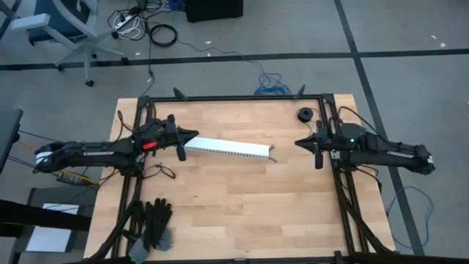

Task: Ziptie cables
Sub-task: Return to Home Position

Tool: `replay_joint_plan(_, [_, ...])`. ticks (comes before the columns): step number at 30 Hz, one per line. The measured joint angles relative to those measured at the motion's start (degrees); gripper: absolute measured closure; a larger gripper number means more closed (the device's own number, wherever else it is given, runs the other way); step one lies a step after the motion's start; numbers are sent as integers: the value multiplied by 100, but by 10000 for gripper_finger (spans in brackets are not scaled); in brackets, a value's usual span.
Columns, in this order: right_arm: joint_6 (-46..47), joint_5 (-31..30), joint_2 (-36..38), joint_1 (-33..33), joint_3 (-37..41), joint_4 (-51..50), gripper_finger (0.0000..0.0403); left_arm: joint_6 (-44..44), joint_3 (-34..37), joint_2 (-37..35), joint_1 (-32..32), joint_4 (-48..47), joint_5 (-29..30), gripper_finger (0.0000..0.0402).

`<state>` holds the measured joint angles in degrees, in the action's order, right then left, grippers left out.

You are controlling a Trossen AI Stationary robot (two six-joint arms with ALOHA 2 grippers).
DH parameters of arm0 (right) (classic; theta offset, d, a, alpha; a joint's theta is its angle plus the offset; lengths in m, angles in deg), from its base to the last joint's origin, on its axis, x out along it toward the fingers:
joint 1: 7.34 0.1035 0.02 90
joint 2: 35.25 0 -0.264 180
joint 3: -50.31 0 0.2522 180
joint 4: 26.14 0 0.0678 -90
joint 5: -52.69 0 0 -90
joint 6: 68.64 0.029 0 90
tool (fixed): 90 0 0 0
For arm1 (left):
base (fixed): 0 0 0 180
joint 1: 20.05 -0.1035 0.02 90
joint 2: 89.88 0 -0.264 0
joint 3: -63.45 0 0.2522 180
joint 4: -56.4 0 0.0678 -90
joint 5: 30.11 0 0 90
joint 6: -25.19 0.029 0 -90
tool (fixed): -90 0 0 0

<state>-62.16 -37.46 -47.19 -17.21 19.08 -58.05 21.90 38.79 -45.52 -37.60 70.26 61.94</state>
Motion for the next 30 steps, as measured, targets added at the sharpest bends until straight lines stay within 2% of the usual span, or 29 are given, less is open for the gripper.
replay_joint_plan(4, [-11,31,296,-5,0,-10,403,121,1,-736,0,-670,157,402])
replay_joint_plan(10, [-103,-8,296,36,19,-75,403,147,-4,-1608,2,-1655,349,401])
replay_joint_plan(16, [146,-628,527,36,518,213,403,146,-4,-2214,2,-2338,409,402])
replay_joint_plan(20, [148,-530,815,36,921,846,403,153,-4,-2629,2,-2709,512,401])
replay_joint_plan(25, [142,-226,1198,38,1102,903,403,153,-4,-3220,2,-3333,604,402])
replay_joint_plan(30, [159,-69,1175,40,1251,1024,403,153,-6,-3922,2,-3807,651,401])
